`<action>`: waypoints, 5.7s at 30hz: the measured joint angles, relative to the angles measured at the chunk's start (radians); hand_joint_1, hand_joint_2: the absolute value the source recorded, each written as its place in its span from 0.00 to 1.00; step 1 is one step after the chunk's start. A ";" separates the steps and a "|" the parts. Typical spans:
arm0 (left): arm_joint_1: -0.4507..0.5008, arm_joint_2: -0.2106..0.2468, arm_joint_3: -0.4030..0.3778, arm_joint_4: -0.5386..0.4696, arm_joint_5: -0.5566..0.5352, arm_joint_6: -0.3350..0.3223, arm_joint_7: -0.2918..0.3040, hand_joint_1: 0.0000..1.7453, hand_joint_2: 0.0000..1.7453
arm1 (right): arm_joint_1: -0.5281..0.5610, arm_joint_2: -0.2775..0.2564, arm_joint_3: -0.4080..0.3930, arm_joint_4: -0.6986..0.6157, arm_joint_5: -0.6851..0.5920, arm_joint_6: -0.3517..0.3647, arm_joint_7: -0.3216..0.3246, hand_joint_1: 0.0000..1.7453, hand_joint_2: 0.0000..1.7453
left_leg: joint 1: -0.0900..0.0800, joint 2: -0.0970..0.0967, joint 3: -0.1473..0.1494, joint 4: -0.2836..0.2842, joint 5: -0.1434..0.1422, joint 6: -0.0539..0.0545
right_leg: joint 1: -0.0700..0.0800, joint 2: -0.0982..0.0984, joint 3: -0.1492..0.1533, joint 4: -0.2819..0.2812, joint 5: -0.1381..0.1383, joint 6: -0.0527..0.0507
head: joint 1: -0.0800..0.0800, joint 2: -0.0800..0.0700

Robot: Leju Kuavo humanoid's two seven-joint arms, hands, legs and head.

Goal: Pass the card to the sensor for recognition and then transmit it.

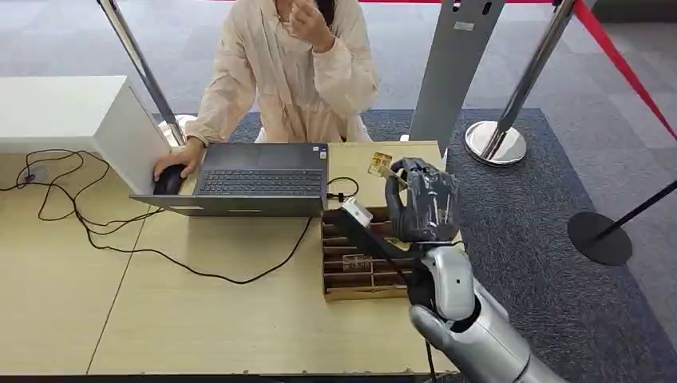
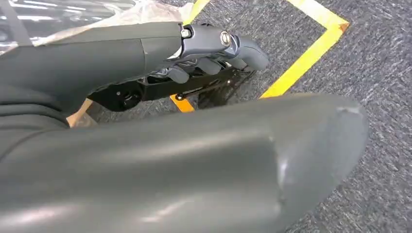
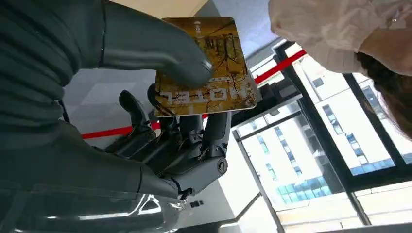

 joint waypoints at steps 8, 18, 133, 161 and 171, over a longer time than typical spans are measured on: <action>0.002 -0.008 0.003 0.000 0.000 0.001 0.004 0.00 0.00 | 0.110 -0.044 -0.046 -0.196 0.043 -0.064 0.004 0.81 1.00 | 0.000 0.001 0.001 0.000 0.000 0.000 | 0.000 0.001 -0.001 0.000 0.000 0.000 | 0.000 0.000; 0.017 -0.029 0.005 -0.058 0.000 0.001 0.026 0.00 0.00 | 0.315 -0.085 -0.120 -0.374 0.057 -0.209 0.005 0.80 1.00 | 0.000 0.001 0.001 0.000 0.000 0.000 | 0.000 0.001 0.000 -0.001 0.000 0.000 | -0.001 0.000; 0.027 -0.138 0.221 -0.224 0.000 0.002 0.063 0.00 0.00 | 0.610 0.095 -0.445 0.019 -0.039 -0.210 -0.109 0.87 1.00 | 0.000 0.000 -0.001 0.000 0.000 0.000 | 0.000 0.000 0.000 0.000 0.000 0.000 | 0.000 0.000; 0.031 -0.137 0.221 -0.233 0.000 0.002 0.055 0.00 0.00 | 0.540 0.020 -0.260 0.136 -0.100 -0.215 0.028 0.87 1.00 | 0.000 0.000 0.000 0.000 0.000 0.000 | 0.000 0.000 0.001 0.000 0.000 0.000 | 0.000 0.000; 0.031 -0.124 0.220 -0.233 0.000 0.002 0.064 0.00 0.00 | 0.521 -0.009 -0.222 0.151 -0.086 -0.216 0.068 0.83 1.00 | 0.000 0.000 0.001 0.000 0.000 0.001 | 0.000 0.000 0.002 0.000 0.000 0.000 | 0.000 0.000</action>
